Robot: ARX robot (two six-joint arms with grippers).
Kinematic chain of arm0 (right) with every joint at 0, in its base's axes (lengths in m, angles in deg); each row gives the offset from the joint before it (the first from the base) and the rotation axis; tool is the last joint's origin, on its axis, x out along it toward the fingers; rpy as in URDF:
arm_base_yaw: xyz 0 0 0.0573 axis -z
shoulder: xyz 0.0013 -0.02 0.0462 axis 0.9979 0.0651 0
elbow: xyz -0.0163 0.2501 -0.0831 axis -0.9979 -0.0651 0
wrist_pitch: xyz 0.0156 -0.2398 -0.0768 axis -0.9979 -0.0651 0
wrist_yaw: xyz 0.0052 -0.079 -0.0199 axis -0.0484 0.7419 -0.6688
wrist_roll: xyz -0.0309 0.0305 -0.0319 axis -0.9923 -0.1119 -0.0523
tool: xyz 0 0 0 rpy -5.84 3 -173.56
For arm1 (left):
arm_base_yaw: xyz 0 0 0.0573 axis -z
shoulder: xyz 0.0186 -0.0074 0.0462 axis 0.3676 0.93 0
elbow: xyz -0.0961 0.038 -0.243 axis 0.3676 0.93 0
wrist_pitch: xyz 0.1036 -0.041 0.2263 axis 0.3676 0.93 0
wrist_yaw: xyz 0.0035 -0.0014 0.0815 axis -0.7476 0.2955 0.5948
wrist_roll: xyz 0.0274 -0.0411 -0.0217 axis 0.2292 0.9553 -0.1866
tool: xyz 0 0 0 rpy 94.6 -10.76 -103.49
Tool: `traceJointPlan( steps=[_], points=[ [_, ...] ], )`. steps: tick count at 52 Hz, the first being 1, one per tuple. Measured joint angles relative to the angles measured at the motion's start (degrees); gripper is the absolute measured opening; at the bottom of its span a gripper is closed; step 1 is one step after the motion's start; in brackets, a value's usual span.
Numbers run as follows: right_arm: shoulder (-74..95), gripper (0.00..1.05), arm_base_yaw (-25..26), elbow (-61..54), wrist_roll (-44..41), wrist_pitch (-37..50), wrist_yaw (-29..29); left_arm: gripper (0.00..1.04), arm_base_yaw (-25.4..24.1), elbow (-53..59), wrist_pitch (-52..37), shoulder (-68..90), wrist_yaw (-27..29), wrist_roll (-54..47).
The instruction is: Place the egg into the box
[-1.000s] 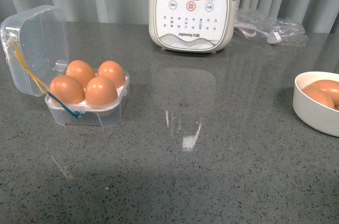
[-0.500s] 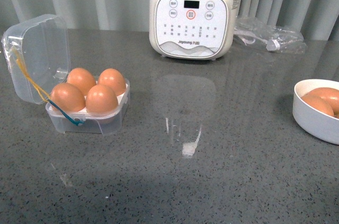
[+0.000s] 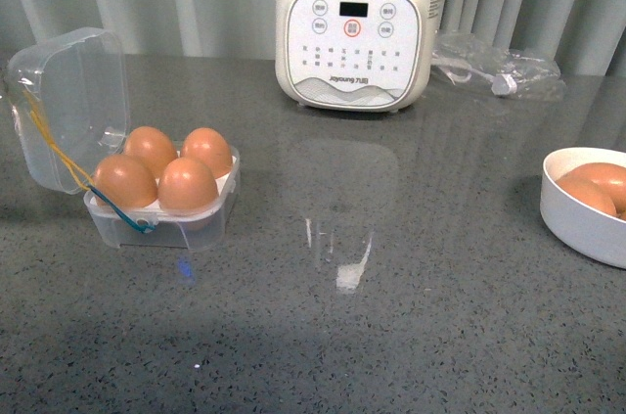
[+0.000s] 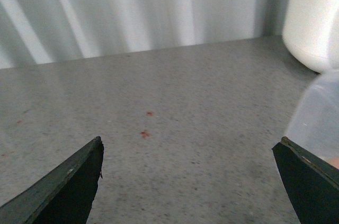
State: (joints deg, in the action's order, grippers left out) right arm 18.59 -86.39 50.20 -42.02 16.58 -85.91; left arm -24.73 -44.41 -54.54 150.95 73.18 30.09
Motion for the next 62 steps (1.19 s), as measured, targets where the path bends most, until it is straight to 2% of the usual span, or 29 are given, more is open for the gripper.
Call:
traceJointPlan(
  steps=[7, 11, 17, 22, 30, 42, 44, 49, 56, 62],
  points=[
    [0.00, 0.98, -0.02, 0.00, 0.00, 0.00, 0.00, 0.98, 4.90, -0.09, 3.82, -1.92, -1.68, -1.11],
    [0.00, 0.98, 0.00, 0.00, 0.00, 0.00, 0.00, 0.98, 5.25, -0.09, 5.18, -4.04, -2.14, -0.44],
    [0.00, 0.98, 0.00, 0.00, 0.00, 0.00, 0.02, 0.98, 2.91, -0.24, 9.42, -8.55, -3.30, 2.89],
    [0.00, 0.98, 0.00, 0.00, 0.00, 0.00, 0.00, 0.98, -0.94, -0.24, 15.89, -14.16, -4.70, 8.39],
    [0.00, 0.98, 0.00, 0.00, 0.02, 0.00, 0.04, 0.98, -5.66, 0.17, 27.10, -22.34, -3.21, 14.40],
    [0.00, 0.98, 0.00, 0.00, 0.00, 0.00, 0.02, 0.98, -5.95, 0.39, 28.04, -23.30, -3.67, 16.41],
    [0.00, 0.98, 0.00, 0.00, 0.00, 0.00, 0.02, 0.95, -5.95, 0.90, 26.88, -23.28, -4.48, 15.80],
    [-0.02, 0.98, 0.00, 0.00, 0.00, 0.00, 0.02, 0.79, -5.29, 4.52, 21.92, -25.03, -4.42, 13.79],
    [-0.02, 0.98, 0.00, 0.00, 0.00, 0.00, 0.00, 0.59, -4.04, 9.01, 20.90, -28.13, -3.56, 12.90],
    [0.00, 0.98, 0.00, 0.00, 0.02, 0.00, 0.02, 0.36, -2.60, 13.31, 20.68, -31.80, -2.29, 12.44]
  ],
)
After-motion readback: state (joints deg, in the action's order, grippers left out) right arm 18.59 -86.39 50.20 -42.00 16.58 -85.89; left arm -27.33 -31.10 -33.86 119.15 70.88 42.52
